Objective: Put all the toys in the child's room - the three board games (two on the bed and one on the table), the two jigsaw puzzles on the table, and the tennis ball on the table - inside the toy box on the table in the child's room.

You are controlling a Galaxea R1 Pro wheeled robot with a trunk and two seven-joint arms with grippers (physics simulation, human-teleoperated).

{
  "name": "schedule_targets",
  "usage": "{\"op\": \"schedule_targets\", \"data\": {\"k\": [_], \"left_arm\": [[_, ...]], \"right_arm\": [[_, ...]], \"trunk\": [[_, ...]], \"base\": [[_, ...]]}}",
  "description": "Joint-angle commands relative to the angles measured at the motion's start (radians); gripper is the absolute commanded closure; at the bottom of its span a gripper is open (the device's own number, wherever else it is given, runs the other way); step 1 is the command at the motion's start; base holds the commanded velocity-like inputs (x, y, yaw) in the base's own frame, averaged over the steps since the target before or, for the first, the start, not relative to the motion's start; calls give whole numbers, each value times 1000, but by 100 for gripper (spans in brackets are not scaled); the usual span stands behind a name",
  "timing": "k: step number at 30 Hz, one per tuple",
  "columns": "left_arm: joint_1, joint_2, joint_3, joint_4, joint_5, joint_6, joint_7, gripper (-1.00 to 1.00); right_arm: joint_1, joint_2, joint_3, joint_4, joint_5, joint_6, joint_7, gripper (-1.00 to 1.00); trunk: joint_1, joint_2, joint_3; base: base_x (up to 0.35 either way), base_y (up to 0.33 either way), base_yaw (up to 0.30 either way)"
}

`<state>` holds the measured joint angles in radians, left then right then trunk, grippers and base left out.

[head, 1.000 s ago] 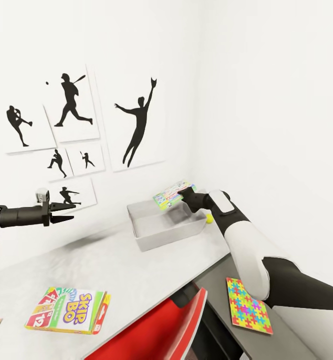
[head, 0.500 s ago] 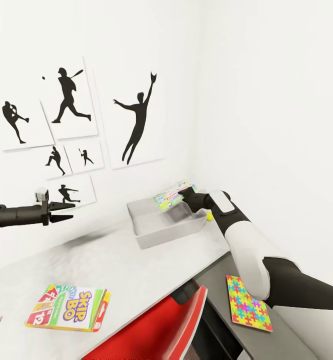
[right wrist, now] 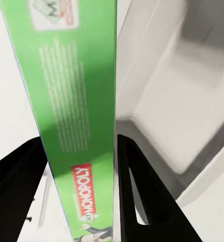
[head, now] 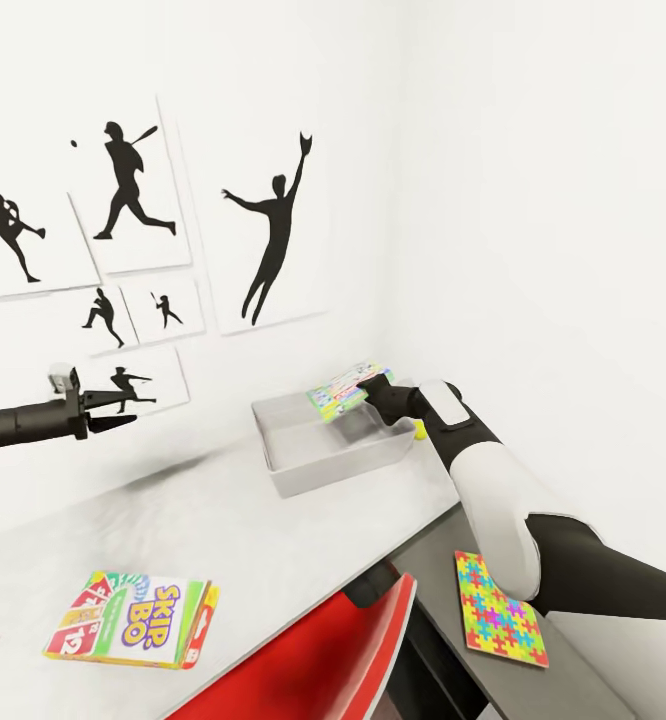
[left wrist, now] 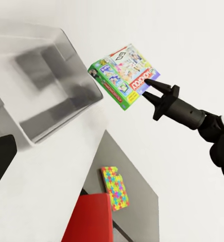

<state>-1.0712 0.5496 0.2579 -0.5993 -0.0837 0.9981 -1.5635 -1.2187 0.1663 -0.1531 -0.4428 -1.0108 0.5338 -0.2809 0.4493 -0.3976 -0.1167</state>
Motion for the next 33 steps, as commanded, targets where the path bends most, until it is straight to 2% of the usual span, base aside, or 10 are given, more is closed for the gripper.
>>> {"op": "schedule_targets", "data": {"k": [1, 33], "left_arm": [[-1, 0, 4, 0, -9, 10, -7, -100], [-1, -2, 6, -2, -8, 6, -7, -100]], "right_arm": [[-1, 1, -5, -2, -12, 2, -11, 100], [-1, 1, -6, -2, -12, 3, -10, 100]], "trunk": [[1, -2, -4], [1, -2, -45]], "base": [[28, 0, 0], [21, 6, 0]]}}
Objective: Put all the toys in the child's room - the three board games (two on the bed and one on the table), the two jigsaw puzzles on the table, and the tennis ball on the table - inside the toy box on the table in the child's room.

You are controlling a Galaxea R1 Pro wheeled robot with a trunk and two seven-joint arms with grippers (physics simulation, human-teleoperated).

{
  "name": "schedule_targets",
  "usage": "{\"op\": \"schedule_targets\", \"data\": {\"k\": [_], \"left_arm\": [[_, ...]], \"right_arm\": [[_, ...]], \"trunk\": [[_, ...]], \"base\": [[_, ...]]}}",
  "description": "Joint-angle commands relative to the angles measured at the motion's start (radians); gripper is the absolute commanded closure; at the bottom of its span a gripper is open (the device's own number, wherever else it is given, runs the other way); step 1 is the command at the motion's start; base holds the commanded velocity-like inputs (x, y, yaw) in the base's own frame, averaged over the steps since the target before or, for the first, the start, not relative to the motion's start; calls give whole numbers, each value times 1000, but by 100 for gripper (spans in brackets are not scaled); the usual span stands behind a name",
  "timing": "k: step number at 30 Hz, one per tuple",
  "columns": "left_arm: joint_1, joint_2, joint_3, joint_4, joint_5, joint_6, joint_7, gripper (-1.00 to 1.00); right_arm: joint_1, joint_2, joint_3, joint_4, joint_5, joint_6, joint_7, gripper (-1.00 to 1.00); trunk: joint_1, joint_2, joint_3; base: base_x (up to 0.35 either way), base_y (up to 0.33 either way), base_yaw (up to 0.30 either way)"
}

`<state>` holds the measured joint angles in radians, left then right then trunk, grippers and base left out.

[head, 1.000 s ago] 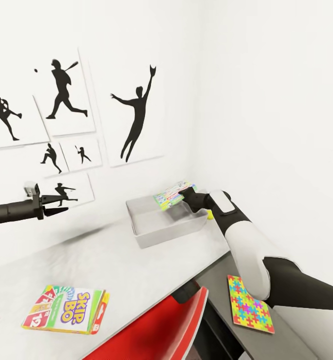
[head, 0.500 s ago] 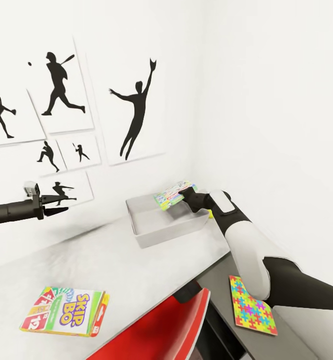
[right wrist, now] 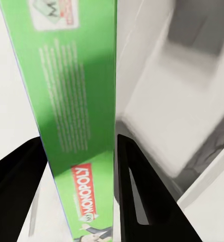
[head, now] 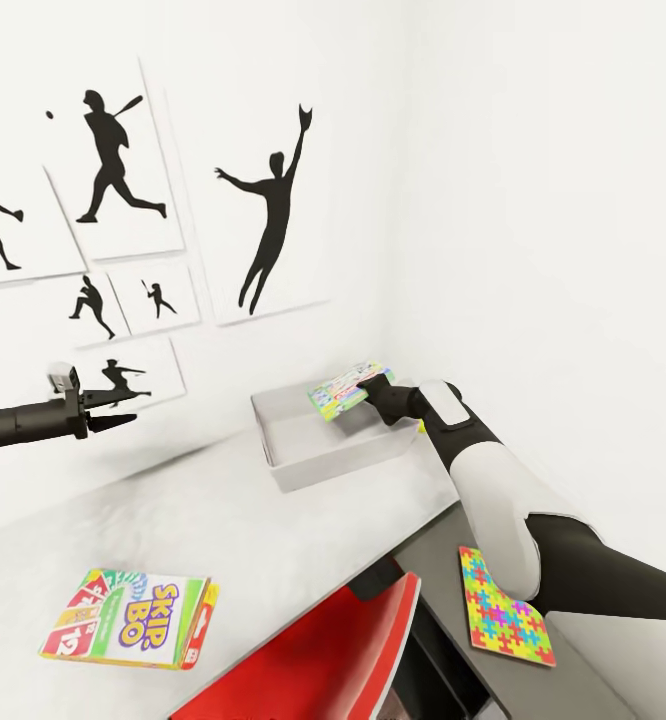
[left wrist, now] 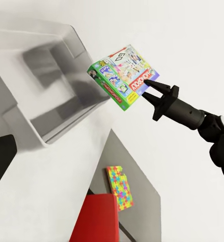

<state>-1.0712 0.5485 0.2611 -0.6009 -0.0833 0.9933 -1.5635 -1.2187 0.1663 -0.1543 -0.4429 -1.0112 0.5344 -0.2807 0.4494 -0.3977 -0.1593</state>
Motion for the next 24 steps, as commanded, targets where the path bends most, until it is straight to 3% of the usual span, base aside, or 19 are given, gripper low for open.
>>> {"op": "schedule_targets", "data": {"k": [1, 24], "left_arm": [[-1, 0, 3, 0, -9, 10, -7, -100], [-1, -1, 2, 0, -9, 8, -7, -100]], "right_arm": [[-1, 1, -5, -2, -12, 2, -11, 100], [-1, -1, -4, -2, -10, 4, -9, 100]], "trunk": [[1, -2, -3], [1, -2, -15]], "base": [[0, 0, 0], [0, 0, 0]]}}
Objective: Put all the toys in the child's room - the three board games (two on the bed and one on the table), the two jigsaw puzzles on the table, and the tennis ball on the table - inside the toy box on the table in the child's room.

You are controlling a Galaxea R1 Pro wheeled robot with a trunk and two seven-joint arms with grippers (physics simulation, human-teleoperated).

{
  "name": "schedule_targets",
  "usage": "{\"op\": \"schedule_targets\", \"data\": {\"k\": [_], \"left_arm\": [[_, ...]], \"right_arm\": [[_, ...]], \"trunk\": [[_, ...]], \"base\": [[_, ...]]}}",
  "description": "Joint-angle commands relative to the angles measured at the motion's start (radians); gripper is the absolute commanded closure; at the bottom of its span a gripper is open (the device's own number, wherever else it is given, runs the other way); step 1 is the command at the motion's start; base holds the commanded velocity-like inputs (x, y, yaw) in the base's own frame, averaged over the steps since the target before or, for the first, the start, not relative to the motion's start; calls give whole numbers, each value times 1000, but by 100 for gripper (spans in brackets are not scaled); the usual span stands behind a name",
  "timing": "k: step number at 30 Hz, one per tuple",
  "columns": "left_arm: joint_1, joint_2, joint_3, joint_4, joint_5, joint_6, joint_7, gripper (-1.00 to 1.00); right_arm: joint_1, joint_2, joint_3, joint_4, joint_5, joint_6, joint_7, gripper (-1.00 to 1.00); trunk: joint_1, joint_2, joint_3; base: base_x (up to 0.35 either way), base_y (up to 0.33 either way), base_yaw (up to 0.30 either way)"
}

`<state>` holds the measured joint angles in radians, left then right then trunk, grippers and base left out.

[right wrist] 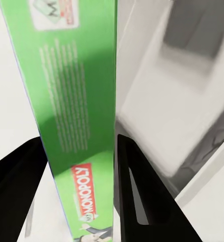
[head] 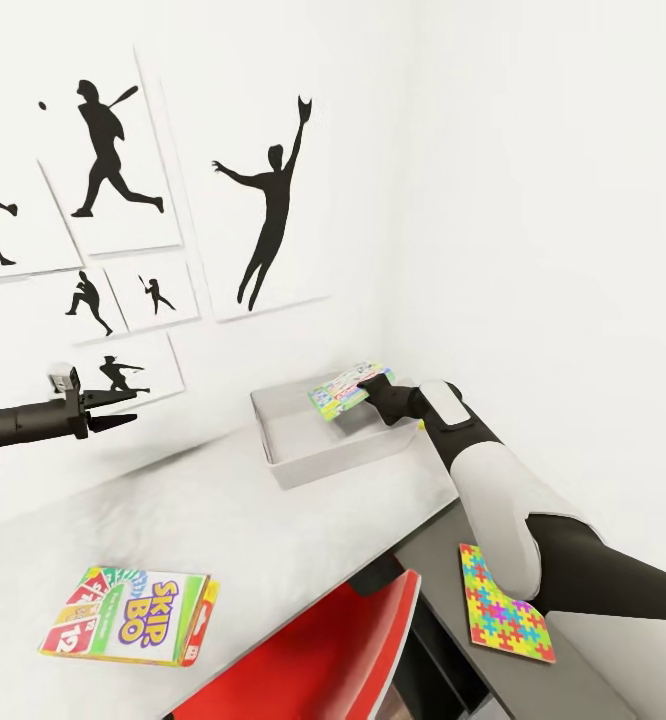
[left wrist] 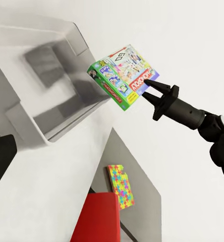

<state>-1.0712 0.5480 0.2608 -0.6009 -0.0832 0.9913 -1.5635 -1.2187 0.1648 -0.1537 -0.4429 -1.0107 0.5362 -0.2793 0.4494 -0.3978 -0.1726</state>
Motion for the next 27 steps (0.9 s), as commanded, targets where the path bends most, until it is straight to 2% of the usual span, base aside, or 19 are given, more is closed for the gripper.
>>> {"op": "schedule_targets", "data": {"k": [1, 8, 12, 17, 21, 24, 27], "left_arm": [[-1, 0, 3, 0, -9, 10, -7, -100], [-1, 0, 2, 0, -9, 10, -7, -100], [-1, 0, 3, 0, -9, 10, -7, -100], [-1, -1, 4, 0, -9, 10, -7, -100], [-1, -2, 5, 0, -9, 10, -7, -100], [-1, -3, 5, 0, -9, 10, -7, -100], [-1, -3, 5, 0, -8, 10, -7, -100]], "right_arm": [[-1, 1, -5, -2, -11, 2, -11, 100], [-1, -5, -6, -2, -9, 1, -11, 100], [-3, -41, -10, -2, -13, 6, -12, 100], [-79, -60, -13, 8, -13, 12, -20, 100], [-151, -62, -13, 10, -14, 13, -96, 100], [-174, -63, -14, 10, -14, 24, -131, 100], [-180, -63, -17, 10, -15, 73, -139, 100]], "trunk": [[1, -2, -2], [1, -2, -2], [1, -2, -2], [1, -2, -2], [1, -2, -2], [1, -2, -2], [1, -2, -2]], "base": [[0, 0, 0], [0, 0, 0], [0, 0, 0], [0, 0, 0], [0, 0, 0], [0, 0, 0], [0, 0, 0]]}}
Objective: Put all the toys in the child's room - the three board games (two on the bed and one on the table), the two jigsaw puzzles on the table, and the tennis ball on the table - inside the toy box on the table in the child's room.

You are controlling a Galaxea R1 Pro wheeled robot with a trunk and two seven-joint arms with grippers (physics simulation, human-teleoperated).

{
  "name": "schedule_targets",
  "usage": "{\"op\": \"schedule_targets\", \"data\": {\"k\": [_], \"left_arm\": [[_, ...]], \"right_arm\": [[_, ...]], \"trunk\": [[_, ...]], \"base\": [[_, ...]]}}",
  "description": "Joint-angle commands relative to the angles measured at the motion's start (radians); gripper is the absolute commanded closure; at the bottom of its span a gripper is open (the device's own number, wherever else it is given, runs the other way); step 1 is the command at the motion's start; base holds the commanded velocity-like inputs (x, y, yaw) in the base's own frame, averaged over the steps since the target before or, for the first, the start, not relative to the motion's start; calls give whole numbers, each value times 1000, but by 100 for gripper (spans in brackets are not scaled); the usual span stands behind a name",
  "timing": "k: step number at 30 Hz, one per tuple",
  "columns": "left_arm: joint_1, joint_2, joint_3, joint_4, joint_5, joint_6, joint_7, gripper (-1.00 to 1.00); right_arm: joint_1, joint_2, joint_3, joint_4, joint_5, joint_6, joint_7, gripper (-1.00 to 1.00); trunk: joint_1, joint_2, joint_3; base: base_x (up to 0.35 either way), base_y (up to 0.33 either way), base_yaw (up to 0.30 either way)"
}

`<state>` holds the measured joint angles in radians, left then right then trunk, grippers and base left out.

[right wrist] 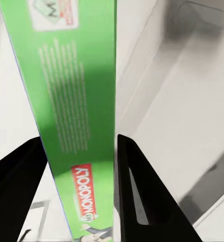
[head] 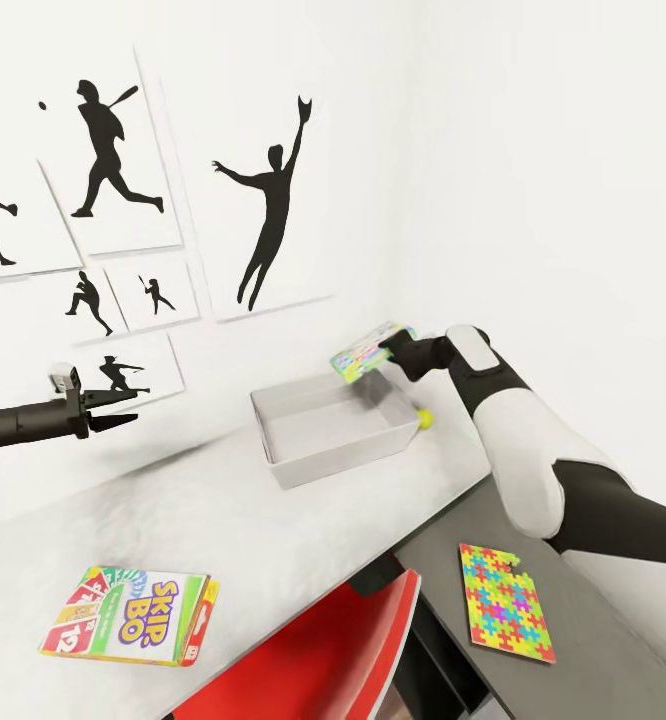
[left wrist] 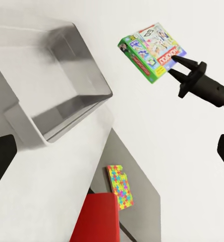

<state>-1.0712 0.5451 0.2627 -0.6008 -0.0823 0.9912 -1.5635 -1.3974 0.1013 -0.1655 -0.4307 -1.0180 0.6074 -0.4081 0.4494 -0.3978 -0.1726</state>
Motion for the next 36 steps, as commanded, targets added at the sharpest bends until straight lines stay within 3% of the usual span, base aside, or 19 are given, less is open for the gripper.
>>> {"op": "schedule_targets", "data": {"k": [1, 6, 21, 26, 32, 36], "left_arm": [[-1, 0, 3, 0, -9, 10, -7, -100], [-1, -1, 2, 0, -9, 10, -7, -100], [-1, 7, 9, -6, -5, 14, -7, -100], [-1, 7, 11, -62, -4, 30, -7, -100], [-2, 7, 17, -86, -2, 42, -7, -100], [-2, 8, 17, -88, 22, 43, -7, -100]], "right_arm": [[-2, 1, -9, -2, -8, 12, -12, 100], [-3, 10, -52, -3, -14, 26, -12, 100], [-3, 15, -61, -5, -15, 22, -12, 100], [-3, 15, -63, -5, -16, 20, -12, 100], [-2, 15, -99, -5, -15, 21, -12, 100], [-2, 17, -109, -4, -14, 20, -12, 100]], "trunk": [[1, -2, -2], [1, -2, -2], [1, -2, -2], [1, -2, -2], [1, -2, -2], [1, -2, -6]], "base": [[0, 0, 0], [0, 0, 0], [0, 0, 0], [0, 0, 0], [0, 0, 0], [0, 0, 0]]}}
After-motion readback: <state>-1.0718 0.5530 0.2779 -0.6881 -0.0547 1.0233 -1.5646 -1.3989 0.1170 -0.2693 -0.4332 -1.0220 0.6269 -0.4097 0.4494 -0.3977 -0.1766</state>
